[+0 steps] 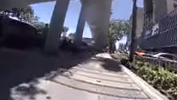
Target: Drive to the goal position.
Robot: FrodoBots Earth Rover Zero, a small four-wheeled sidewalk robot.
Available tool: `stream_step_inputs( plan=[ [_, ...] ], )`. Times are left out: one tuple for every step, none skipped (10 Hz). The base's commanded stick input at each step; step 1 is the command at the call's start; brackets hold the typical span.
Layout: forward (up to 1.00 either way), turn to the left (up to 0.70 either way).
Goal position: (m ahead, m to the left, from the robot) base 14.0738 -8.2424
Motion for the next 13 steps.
stream_step_inputs(
  plan=[
    [0.45,-0.22],
    [0.45,-0.14],
    [0.45,0.00],
    [0.45,0.00],
    [0.45,0.00],
    [0.45,0.00],
    [0.45,0.00],
    [0.45,0.00],
    [0.45,0.00],
    [0.45,0.00],
    [0.45,0.00],
    [0.45,0.00],
    [0.45,0.00]
  ],
)
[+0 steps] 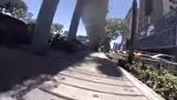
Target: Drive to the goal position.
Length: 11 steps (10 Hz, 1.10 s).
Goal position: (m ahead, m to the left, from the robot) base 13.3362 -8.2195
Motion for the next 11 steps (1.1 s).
stream_step_inputs(
  plan=[
    [0.45,0.00],
    [0.45,0.00],
    [0.45,0.00],
    [0.45,0.00],
    [0.45,0.00],
    [0.45,0.00],
    [0.45,0.00],
    [0.45,0.00],
    [0.45,0.00],
    [0.45,0.00],
    [0.45,0.00]
  ],
)
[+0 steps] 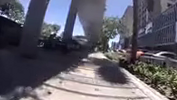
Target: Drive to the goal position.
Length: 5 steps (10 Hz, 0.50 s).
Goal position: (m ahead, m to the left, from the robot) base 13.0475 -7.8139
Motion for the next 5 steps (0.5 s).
stream_step_inputs(
  plan=[
    [0.45,0.00],
    [0.45,0.00],
    [0.45,0.00],
    [0.45,0.00],
    [0.45,0.00]
  ],
)
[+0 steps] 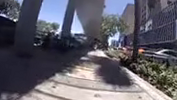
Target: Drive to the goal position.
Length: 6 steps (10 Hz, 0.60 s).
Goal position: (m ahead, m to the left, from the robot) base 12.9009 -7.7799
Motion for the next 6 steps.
stream_step_inputs(
  plan=[
    [0.45,0.00],
    [0.45,0.00],
    [0.45,0.00],
    [0.45,0.00],
    [0.45,0.00],
    [0.45,0.00]
  ],
)
